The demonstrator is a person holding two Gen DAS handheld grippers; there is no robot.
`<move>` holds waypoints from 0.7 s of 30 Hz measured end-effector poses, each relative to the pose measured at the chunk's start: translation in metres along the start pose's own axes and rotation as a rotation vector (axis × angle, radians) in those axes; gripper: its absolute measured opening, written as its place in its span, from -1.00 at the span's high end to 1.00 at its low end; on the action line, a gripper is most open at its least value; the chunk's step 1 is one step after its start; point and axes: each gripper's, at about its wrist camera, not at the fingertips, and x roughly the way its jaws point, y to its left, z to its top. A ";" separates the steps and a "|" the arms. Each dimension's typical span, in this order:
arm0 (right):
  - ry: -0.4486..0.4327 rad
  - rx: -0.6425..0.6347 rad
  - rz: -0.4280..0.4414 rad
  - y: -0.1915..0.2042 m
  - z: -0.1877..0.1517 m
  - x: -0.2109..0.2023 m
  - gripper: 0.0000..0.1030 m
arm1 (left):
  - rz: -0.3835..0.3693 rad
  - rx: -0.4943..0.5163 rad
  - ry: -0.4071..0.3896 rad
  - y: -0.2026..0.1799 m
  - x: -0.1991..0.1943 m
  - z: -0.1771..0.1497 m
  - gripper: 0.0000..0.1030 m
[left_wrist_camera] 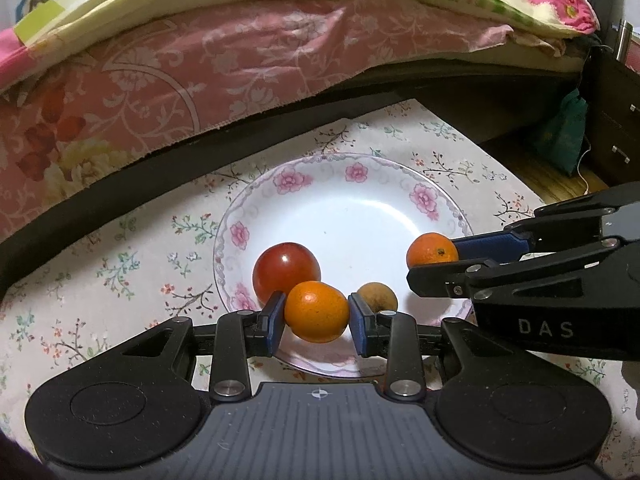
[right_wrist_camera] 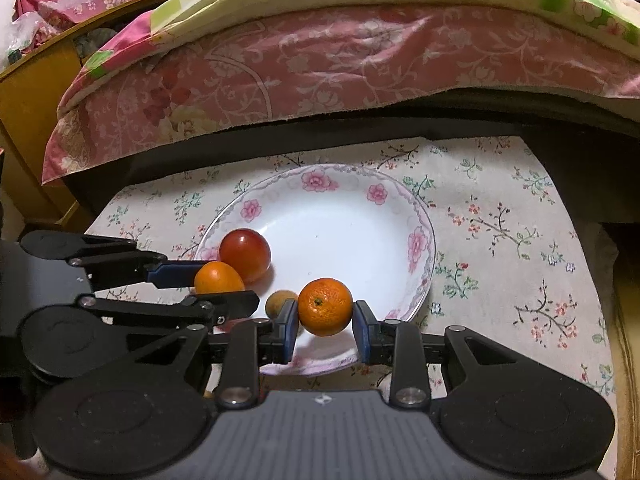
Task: Organize fruits
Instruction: 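Lower both tools into the plate and release the tangerines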
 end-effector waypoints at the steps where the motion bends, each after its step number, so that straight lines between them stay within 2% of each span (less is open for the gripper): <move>1: -0.002 -0.001 -0.002 0.000 0.001 0.000 0.40 | 0.001 0.001 -0.001 0.000 0.000 0.000 0.18; 21: -0.012 0.008 -0.002 -0.001 0.002 0.000 0.38 | 0.023 0.005 -0.029 0.004 -0.012 0.007 0.07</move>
